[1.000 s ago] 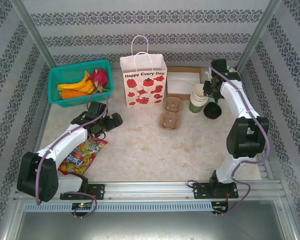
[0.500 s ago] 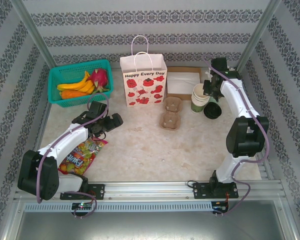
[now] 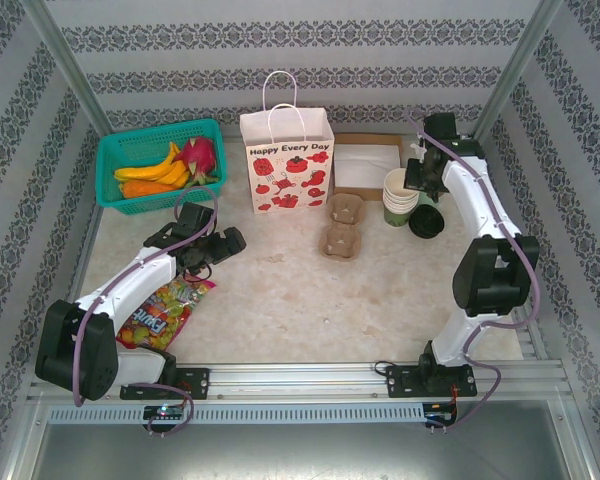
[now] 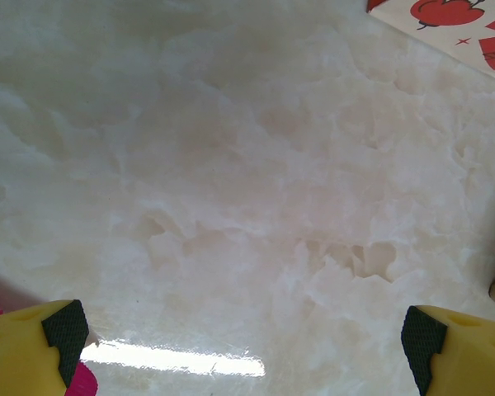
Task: Pack the takeout coffee
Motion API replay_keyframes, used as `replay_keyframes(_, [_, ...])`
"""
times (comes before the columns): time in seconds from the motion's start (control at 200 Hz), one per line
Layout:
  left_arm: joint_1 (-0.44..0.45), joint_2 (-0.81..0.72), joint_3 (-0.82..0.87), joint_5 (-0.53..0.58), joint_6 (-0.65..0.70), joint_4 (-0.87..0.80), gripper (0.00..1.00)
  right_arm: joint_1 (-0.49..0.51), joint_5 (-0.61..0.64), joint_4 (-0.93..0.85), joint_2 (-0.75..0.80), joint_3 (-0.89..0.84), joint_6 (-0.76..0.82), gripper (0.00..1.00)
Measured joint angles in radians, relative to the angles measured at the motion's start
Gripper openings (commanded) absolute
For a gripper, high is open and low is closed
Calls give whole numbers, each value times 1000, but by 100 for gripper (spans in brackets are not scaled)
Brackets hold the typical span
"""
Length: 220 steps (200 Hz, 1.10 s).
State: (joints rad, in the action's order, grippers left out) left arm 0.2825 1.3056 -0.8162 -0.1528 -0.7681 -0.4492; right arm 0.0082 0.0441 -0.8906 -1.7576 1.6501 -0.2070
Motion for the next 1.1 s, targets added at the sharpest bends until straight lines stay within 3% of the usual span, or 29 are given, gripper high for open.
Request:
replay_keyframes(0.17, [0, 0, 0, -13, 5, -1, 100, -5, -58, -39, 48, 46, -6, 0])
replay_keyframes(0.405, [26, 0, -1, -122, 82, 74, 100, -21, -174, -26, 54, 43, -51, 0])
replay_keyframes(0.52, [89, 4, -34, -157, 158, 92, 99, -13, -142, -87, 29, 94, -48, 0])
replay_keyframes(0.604, [142, 22, -82, -175, 217, 108, 100, -25, -193, -21, 79, 7, -74, 0])
replay_keyframes(0.744, [211, 53, -131, -203, 280, 164, 100, -31, -165, -56, 85, 11, -71, 0])
replay_keyframes(1.099, [225, 55, -129, -184, 282, 219, 100, -27, -152, -80, 191, 19, -71, 0])
